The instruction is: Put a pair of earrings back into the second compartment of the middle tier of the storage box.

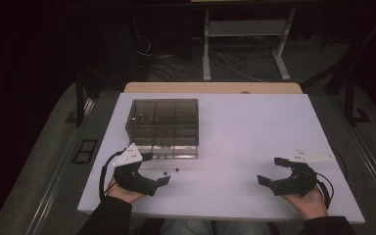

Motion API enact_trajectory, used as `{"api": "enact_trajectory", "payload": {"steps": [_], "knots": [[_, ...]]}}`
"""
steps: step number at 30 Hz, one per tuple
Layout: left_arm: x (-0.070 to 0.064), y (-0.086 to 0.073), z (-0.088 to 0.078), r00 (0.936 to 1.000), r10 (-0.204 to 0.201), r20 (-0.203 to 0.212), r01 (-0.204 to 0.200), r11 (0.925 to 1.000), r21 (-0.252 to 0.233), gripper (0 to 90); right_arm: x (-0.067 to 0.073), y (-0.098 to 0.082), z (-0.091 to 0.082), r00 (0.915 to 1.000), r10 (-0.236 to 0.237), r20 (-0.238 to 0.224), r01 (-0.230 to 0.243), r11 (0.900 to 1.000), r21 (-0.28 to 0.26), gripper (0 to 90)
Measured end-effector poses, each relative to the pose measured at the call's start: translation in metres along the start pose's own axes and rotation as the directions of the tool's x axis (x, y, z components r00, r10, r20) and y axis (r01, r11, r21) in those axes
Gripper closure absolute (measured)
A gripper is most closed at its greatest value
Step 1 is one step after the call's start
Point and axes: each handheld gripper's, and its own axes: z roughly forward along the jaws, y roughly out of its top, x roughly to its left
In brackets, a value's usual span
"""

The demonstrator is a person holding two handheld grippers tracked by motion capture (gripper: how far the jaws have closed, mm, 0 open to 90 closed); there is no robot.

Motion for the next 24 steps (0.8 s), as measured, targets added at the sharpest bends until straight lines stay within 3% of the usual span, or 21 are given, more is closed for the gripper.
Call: {"api": "enact_trajectory", "payload": {"steps": [5,8,12,17,18,24], "knots": [[0.004,0.003,0.001,0.9997,0.023,0.011,-0.023,0.9974,0.068,0.0,-0.001,0.000,0.000,1.0000,0.000,0.002,0.000,1.000,0.002,0.5],[0.007,0.005,0.002,0.9985,0.050,0.022,-0.053,0.9893,0.136,0.0,0.000,0.000,0.000,1.0000,0.004,0.002,-0.004,1.000,0.008,0.5],[0.007,0.006,0.004,0.9967,0.074,0.033,-0.079,0.9795,0.185,0.0,0.000,0.000,0.001,1.0000,-0.001,0.003,0.001,1.000,0.011,0.5],[0.007,0.004,0.008,0.9947,0.087,0.054,-0.097,0.9695,0.225,0.0,0.000,-0.001,0.001,1.0000,0.000,0.003,0.000,1.000,0.013,0.5],[0.007,0.002,0.012,0.9932,0.096,0.065,-0.109,0.9633,0.245,0.0,0.000,-0.001,0.001,1.0000,0.000,0.002,0.000,1.000,0.014,0.5],[0.006,-0.003,0.021,0.9902,0.101,0.096,-0.123,0.9555,0.268,0.0,0.000,-0.001,0.003,1.0000,-0.006,0.001,0.006,1.000,0.019,0.5]]}}
